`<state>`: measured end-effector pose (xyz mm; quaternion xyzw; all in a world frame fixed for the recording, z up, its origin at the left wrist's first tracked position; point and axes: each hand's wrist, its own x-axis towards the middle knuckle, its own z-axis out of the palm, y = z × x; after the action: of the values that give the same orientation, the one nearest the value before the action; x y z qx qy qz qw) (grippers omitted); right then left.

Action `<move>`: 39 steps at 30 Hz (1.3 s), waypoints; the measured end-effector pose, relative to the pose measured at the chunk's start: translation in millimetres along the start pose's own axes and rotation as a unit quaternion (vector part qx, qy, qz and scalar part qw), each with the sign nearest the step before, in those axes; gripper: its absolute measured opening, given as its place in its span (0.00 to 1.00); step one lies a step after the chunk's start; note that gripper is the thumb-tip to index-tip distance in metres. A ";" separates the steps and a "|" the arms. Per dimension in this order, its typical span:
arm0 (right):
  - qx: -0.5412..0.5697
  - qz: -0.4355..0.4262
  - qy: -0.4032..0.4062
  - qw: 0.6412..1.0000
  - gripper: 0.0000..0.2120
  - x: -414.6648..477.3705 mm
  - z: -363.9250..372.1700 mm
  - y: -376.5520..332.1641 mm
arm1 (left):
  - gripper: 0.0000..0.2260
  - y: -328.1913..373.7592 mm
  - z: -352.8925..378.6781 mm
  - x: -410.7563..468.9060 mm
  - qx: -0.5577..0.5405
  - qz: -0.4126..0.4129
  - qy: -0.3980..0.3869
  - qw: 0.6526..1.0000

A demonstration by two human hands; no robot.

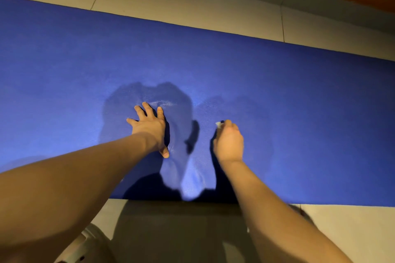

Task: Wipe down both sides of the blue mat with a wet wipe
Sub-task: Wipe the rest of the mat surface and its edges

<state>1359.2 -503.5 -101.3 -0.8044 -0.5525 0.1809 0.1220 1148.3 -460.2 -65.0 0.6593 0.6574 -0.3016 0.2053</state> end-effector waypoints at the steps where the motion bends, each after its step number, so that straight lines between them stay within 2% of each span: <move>1: 0.005 -0.019 -0.016 1.000 0.09 -4.3 8.8 -13.8 | 0.72 -0.3 0.2 0.2 0.000 0.000 0.000 1.000; 4: 0.022 -0.088 -0.080 0.993 0.07 -14.0 20.7 -37.3 | 0.72 -0.2 0.7 -0.2 -0.002 0.002 0.000 1.000; 7: -0.011 -0.129 -0.108 0.986 0.07 -11.0 11.5 -19.5 | 0.72 -0.5 0.9 0.0 -0.001 0.004 0.001 1.000; 9: -0.028 -0.097 -0.080 0.992 0.10 -4.2 -1.8 6.5 | 0.72 -1.1 1.4 0.3 0.000 0.003 0.000 1.000; 14: -0.049 0.056 -0.004 0.997 0.11 5.2 -32.8 61.4 | 0.72 -0.8 2.1 0.7 0.004 0.004 0.001 1.000; 18: -0.022 0.108 0.030 0.994 0.12 -5.4 -14.7 32.1 | 0.72 0.0 1.5 1.2 0.003 0.004 0.000 1.000; 20: -0.007 0.075 0.021 0.997 0.10 -15.9 3.1 4.0 | 0.72 0.6 1.7 1.2 0.005 0.004 0.001 1.000; 24: -0.010 -0.036 -0.048 0.998 0.04 -35.4 23.7 -32.7 | 0.72 0.0 2.3 0.0 0.001 0.004 0.007 1.000; 26: -0.001 -0.109 -0.058 0.992 0.09 -42.2 21.2 -27.1 | 0.72 0.0 2.6 0.2 0.000 0.006 0.007 1.000; 28: -0.041 -0.152 -0.040 0.987 0.09 -40.2 13.9 -5.1 | 0.72 -0.7 2.5 0.1 0.001 0.006 0.009 1.000; 30: -0.074 -0.124 -0.005 0.990 0.08 -31.6 1.6 24.2 | 0.72 -1.4 3.0 -0.2 0.001 0.007 0.009 1.000; 34: -0.093 0.010 0.047 0.995 0.10 -16.1 -23.9 72.7 | 0.72 -0.8 3.5 -0.1 -0.001 0.007 0.010 1.000; 37: -0.083 0.066 0.079 0.991 0.08 -19.4 -15.0 60.1 | 0.72 -0.2 2.9 -0.6 -0.001 0.003 0.007 1.000; 39: -0.056 0.059 0.081 0.993 0.06 -29.2 0.4 32.7 | 0.72 0.8 2.3 -1.1 -0.002 0.002 0.008 1.000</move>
<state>1377.2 -542.4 -110.0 -0.8530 -0.5020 0.0912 0.1103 1148.8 -462.5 -66.1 0.6628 0.6582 -0.2943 0.2022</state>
